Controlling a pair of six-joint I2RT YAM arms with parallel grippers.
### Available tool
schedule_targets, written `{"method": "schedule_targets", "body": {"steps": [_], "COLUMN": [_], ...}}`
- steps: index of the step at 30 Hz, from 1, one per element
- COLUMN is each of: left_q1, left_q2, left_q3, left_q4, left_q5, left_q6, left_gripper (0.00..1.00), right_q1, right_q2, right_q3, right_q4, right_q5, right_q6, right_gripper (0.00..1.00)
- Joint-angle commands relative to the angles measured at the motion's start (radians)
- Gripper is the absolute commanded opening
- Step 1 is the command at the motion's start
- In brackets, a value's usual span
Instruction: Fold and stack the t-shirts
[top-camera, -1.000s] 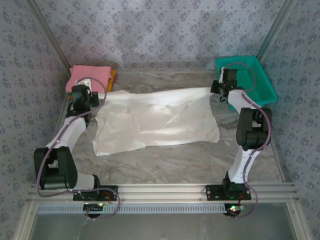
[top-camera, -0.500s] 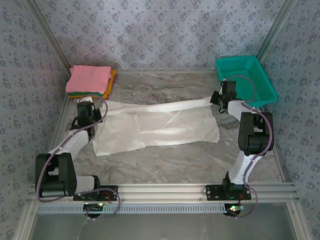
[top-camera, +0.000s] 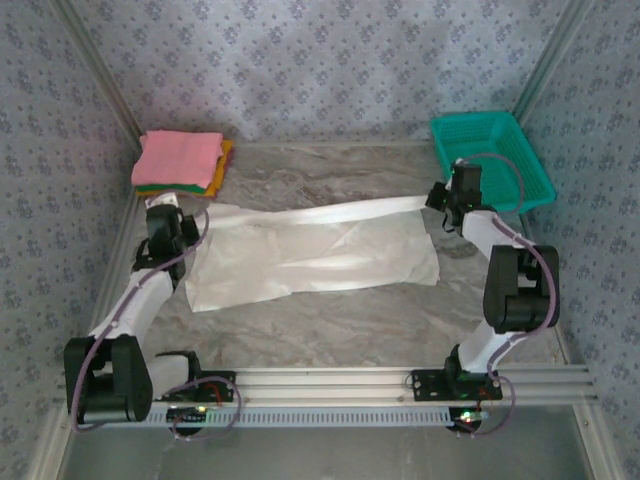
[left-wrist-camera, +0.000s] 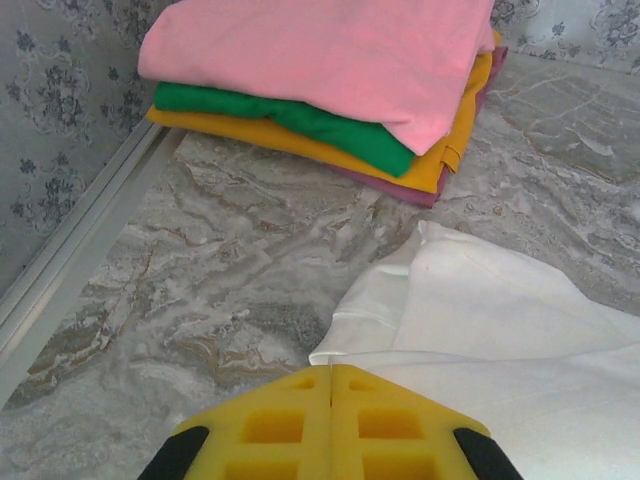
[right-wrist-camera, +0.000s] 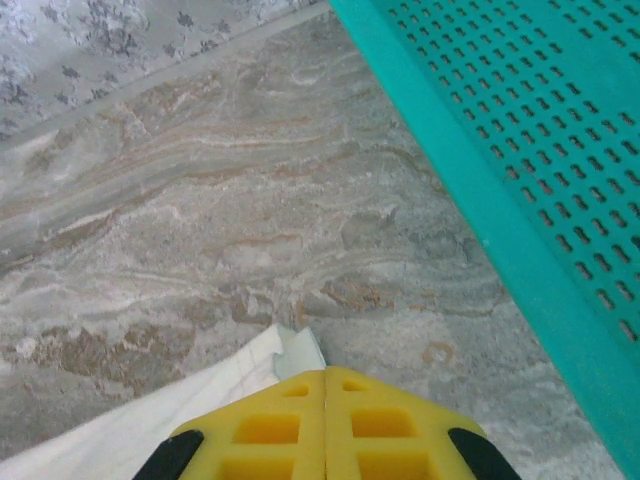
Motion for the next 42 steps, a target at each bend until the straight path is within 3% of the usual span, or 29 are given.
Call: {"method": "schedule_targets", "body": {"steps": [1, 3, 5, 6, 8, 13, 15, 17, 18, 24, 27, 29, 36, 42], "left_q1": [0.001, -0.009, -0.027, -0.039, -0.044, -0.048, -0.052, -0.077, -0.086, -0.118, -0.118, -0.113, -0.11, -0.11], "left_q2": [-0.047, -0.083, -0.142, -0.187, -0.283, -0.373, -0.296, -0.176, -0.107, 0.239, 0.393, 0.486, 0.864, 1.044], "left_q3": [-0.013, -0.044, -0.071, -0.089, -0.124, -0.133, -0.082, -0.002, 0.039, 0.241, 0.389, 0.497, 0.943, 1.176], "left_q4": [-0.062, -0.095, -0.137, -0.145, -0.132, -0.077, -0.072, -0.104, -0.126, -0.197, -0.295, -0.346, -0.588, -0.713], "left_q5": [-0.036, -0.044, -0.054, -0.069, -0.079, 0.031, 0.115, 0.156, 0.18, 0.325, 0.281, 0.247, 0.049, 0.024], "left_q6": [-0.078, -0.133, -0.149, -0.15, -0.151, -0.105, -0.074, -0.057, -0.05, -0.007, 0.011, 0.012, 0.023, 0.029], "left_gripper": [0.0, 0.17, 0.19, 0.24, 0.44, 0.4, 0.4, 0.44, 0.48, 0.6, 0.64, 0.75, 0.8, 0.77], "right_q1": [-0.013, -0.014, -0.017, -0.02, -0.024, -0.002, 0.038, 0.102, 0.138, 0.215, 0.217, 0.22, 0.218, 0.216], "right_q2": [-0.066, -0.106, -0.16, -0.189, -0.24, -0.277, -0.211, -0.129, -0.085, 0.168, 0.249, 0.27, 0.283, 0.279], "right_q3": [-0.089, -0.125, -0.149, -0.151, -0.145, -0.082, -0.007, 0.052, 0.075, 0.205, 0.253, 0.261, 0.262, 0.258], "right_q4": [-0.01, -0.041, -0.063, -0.086, -0.124, -0.163, -0.2, -0.229, -0.233, -0.232, -0.247, -0.251, -0.262, -0.273], "right_q5": [0.021, 0.06, 0.077, 0.083, 0.084, -0.042, -0.129, -0.16, -0.158, -0.232, -0.267, -0.274, -0.276, -0.27], "right_q6": [0.052, 0.075, 0.076, 0.077, 0.08, 0.091, 0.088, 0.072, 0.071, 0.127, 0.133, 0.136, 0.126, 0.116], "right_gripper": [0.1, 0.27, 0.2, 0.25, 0.35, 0.32, 0.26, 0.05, 0.0, 0.0, 0.0, 0.0, 0.0, 0.0]}}
